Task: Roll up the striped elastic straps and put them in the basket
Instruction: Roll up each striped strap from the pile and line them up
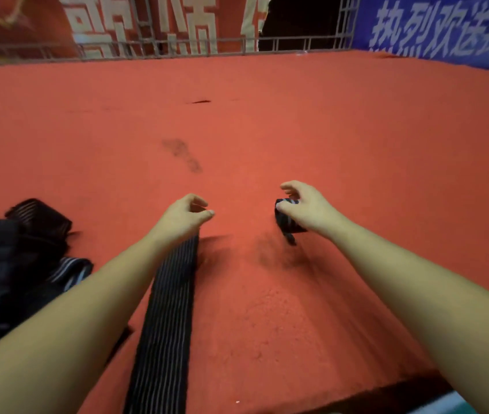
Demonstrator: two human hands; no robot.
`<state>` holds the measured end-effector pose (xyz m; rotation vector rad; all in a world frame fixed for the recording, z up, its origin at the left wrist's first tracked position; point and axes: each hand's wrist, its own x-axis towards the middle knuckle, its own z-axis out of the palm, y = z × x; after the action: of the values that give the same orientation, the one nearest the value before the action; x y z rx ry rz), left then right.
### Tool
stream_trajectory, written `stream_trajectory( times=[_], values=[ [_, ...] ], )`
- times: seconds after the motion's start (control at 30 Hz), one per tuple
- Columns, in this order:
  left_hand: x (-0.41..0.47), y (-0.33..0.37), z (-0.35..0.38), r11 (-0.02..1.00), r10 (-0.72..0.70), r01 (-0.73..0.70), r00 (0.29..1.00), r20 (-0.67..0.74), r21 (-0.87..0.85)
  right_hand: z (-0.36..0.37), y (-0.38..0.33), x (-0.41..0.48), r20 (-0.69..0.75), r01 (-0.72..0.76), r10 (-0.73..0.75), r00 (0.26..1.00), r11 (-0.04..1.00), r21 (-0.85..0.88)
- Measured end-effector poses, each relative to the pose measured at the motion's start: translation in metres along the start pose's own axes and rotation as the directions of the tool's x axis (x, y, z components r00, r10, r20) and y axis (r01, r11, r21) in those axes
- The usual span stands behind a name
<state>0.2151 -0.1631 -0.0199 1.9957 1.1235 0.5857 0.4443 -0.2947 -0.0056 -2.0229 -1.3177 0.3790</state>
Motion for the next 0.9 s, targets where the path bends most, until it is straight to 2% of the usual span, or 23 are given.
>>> stream_trajectory(
  times=[0.2, 0.3, 0.37, 0.5, 0.67, 0.73, 0.8, 0.9],
  values=[
    [-0.085, -0.056, -0.107, 0.975, -0.072, 0.104, 0.984, -0.162, 0.194, 0.08, -0.092, -0.037, 0.184, 0.081, -0.092, 0.979, 0.995, 0.064],
    [-0.126, -0.086, -0.144, 0.945, -0.08, 0.135, 0.978, -0.192, 0.297, 0.124, -0.132, -0.059, 0.291, 0.092, -0.117, 0.949, 0.991, 0.098],
    [-0.148, -0.106, -0.159, 0.92, -0.052, 0.114, 0.984, -0.172, 0.375, 0.155, -0.152, -0.073, 0.353, 0.098, -0.125, 0.927, 0.991, 0.093],
    [-0.173, -0.152, -0.169, 0.845, -0.02, 0.013, 1.0, 0.007, 0.534, 0.21, -0.178, -0.1, 0.539, 0.104, -0.082, 0.839, 0.995, -0.01],
    [-0.176, -0.197, -0.159, 0.739, 0.029, -0.063, 0.998, 0.062, 0.67, 0.237, -0.191, -0.111, 0.544, 0.122, 0.011, 0.839, 0.971, -0.207],
    [-0.175, -0.208, -0.154, 0.752, 0.07, -0.081, 0.997, 0.042, 0.654, 0.234, -0.192, -0.11, 0.588, 0.097, 0.009, 0.809, 0.984, -0.149],
    [-0.173, -0.214, -0.152, 0.783, 0.105, -0.095, 0.994, 0.019, 0.615, 0.218, -0.197, -0.112, 0.622, 0.014, -0.027, 0.783, 1.0, 0.026],
    [-0.171, -0.212, -0.156, 0.893, 0.132, -0.099, 0.99, -0.045, 0.44, 0.181, -0.205, -0.11, 0.58, -0.021, -0.129, 0.805, 0.969, 0.244]
  ],
)
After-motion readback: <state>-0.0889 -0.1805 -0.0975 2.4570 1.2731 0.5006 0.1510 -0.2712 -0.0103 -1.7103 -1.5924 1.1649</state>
